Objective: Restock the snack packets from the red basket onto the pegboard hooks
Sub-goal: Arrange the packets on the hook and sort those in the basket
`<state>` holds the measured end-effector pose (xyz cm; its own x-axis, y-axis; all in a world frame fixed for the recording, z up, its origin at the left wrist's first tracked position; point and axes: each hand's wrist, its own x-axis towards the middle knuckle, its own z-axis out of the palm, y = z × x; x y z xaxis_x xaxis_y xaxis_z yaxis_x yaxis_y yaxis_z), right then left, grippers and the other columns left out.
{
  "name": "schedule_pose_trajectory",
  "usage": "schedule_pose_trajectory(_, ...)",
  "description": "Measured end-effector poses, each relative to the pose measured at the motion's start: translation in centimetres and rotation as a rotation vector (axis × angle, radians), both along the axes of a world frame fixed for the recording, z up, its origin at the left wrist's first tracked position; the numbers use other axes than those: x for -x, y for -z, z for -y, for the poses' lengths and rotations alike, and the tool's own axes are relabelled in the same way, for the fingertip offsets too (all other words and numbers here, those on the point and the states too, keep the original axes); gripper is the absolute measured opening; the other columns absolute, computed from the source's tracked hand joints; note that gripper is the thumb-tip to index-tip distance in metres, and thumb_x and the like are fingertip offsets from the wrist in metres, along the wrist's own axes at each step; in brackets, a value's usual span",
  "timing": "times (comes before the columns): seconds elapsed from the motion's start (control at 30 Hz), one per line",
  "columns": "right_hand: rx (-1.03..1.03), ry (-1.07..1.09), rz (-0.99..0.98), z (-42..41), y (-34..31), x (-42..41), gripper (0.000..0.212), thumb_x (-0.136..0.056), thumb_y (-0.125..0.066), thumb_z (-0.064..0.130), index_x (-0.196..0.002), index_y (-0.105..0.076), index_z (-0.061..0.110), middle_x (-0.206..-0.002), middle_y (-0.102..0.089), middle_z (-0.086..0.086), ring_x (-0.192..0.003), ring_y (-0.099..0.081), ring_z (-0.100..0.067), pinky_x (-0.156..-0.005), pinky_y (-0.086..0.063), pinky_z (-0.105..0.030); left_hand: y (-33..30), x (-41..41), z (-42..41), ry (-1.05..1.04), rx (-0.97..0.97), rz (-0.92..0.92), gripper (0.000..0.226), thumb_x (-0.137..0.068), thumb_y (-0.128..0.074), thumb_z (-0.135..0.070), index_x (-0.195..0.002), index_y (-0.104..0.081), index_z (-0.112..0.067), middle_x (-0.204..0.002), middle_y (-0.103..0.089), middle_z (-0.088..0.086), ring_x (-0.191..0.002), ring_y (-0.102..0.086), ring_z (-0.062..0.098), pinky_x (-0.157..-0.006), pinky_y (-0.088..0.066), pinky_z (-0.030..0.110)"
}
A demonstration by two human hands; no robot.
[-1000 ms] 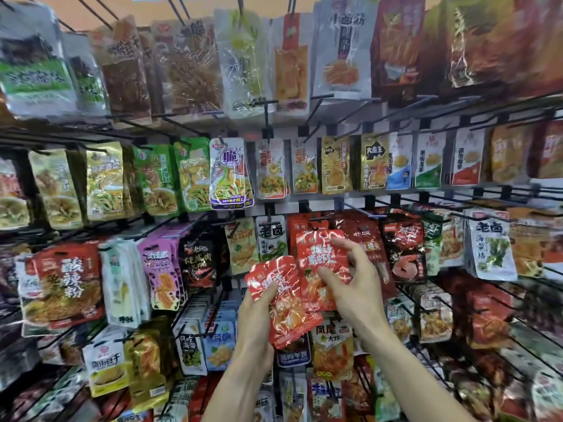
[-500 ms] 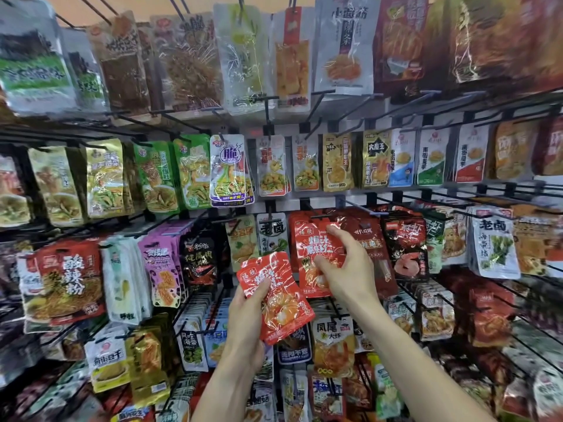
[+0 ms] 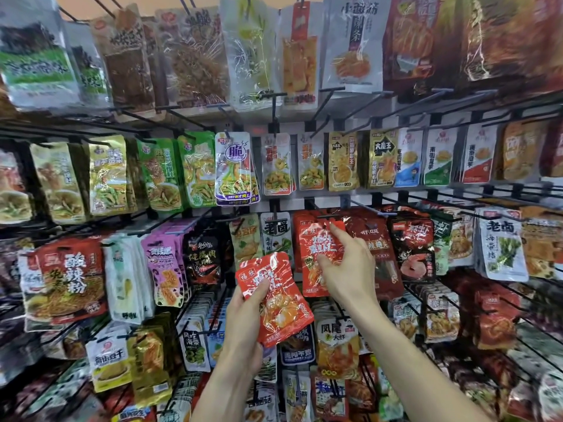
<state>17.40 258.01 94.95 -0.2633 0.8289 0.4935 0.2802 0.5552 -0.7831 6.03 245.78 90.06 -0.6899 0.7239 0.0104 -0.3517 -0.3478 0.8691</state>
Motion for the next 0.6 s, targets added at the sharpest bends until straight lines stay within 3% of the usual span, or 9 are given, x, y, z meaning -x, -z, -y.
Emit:
schedule_pose_trajectory(0.07,0.011,-0.017,0.023,-0.3,0.1,0.4,0.069,-0.097,-0.071,0.015,-0.158,-0.040,0.025,-0.119,-0.045,0.004,-0.118,-0.049,-0.012,-0.108,-0.033,-0.028,0.1,0.2,0.1,-0.002,0.000,0.000,0.026,-0.103,-0.066,-0.024,-0.128,-0.064,-0.022,-0.105,-0.081,0.009,-0.091,-0.080,0.031,-0.065,-0.065,0.039)
schedule_pose_trajectory(0.17,0.034,-0.001,0.096,-1.7,-0.1,1.8,0.069,-0.097,-0.072,0.015,-0.157,-0.040,0.022,-0.135,-0.052,-0.008,-0.130,-0.050,-0.024,-0.114,-0.036,-0.037,0.1,0.5,0.0,-0.003,-0.001,-0.007,0.024,-0.103,-0.067,-0.023,-0.127,-0.064,-0.023,-0.105,-0.082,0.008,-0.091,-0.080,0.031,-0.070,-0.065,0.042)
schedule_pose_trajectory(0.27,0.059,0.030,0.164,-3.6,-0.4,3.7,0.067,-0.097,-0.071,0.016,-0.156,-0.041,0.024,-0.137,-0.055,-0.013,-0.129,-0.053,-0.032,-0.108,-0.042,-0.041,0.0,0.5,-0.4,-0.006,0.013,-0.028,0.025,-0.101,-0.068,-0.020,-0.126,-0.065,-0.022,-0.104,-0.082,0.008,-0.092,-0.080,0.032,-0.074,-0.066,0.046)
schedule_pose_trajectory(0.37,0.074,0.016,0.198,-3.4,-0.5,4.1,0.068,-0.099,-0.069,0.018,-0.158,-0.038,0.023,-0.135,-0.060,-0.012,-0.121,-0.060,-0.031,-0.102,-0.048,-0.043,-0.1,0.6,-0.7,-0.008,0.011,-0.044,0.028,-0.099,-0.072,-0.019,-0.126,-0.065,-0.021,-0.104,-0.082,0.008,-0.091,-0.080,0.032,-0.074,-0.066,0.046)
schedule_pose_trajectory(0.47,0.012,0.014,0.126,-0.7,0.6,2.1,0.063,-0.100,-0.068,0.029,-0.156,-0.042,0.020,-0.138,-0.061,-0.003,-0.127,-0.059,-0.024,-0.110,-0.045,-0.042,0.1,0.7,-0.8,-0.013,-0.015,-0.064,0.034,-0.095,-0.076,-0.018,-0.127,-0.064,-0.020,-0.105,-0.081,0.010,-0.090,-0.080,0.033,-0.073,-0.066,0.046)
schedule_pose_trajectory(0.53,0.024,-0.063,-0.004,2.0,1.6,0.0,0.054,-0.093,-0.075,0.041,-0.142,-0.055,0.028,-0.122,-0.067,0.012,-0.113,-0.065,-0.009,-0.101,-0.054,-0.034,0.1,0.5,-1.0,-0.015,-0.026,-0.079,0.041,-0.089,-0.081,-0.016,-0.127,-0.065,-0.018,-0.106,-0.081,0.011,-0.091,-0.080,0.036,-0.078,-0.066,0.051)
schedule_pose_trajectory(0.6,0.126,-0.189,-0.102,3.6,2.1,-1.1,0.047,-0.085,-0.082,0.045,-0.124,-0.058,0.035,-0.109,-0.067,0.018,-0.095,-0.068,0.000,-0.079,-0.057,-0.021,0.1,-0.1,-1.6,-0.024,-0.020,-0.103,0.048,-0.081,-0.087,-0.016,-0.124,-0.066,-0.016,-0.105,-0.081,0.012,-0.092,-0.079,0.037,-0.082,-0.064,0.057)
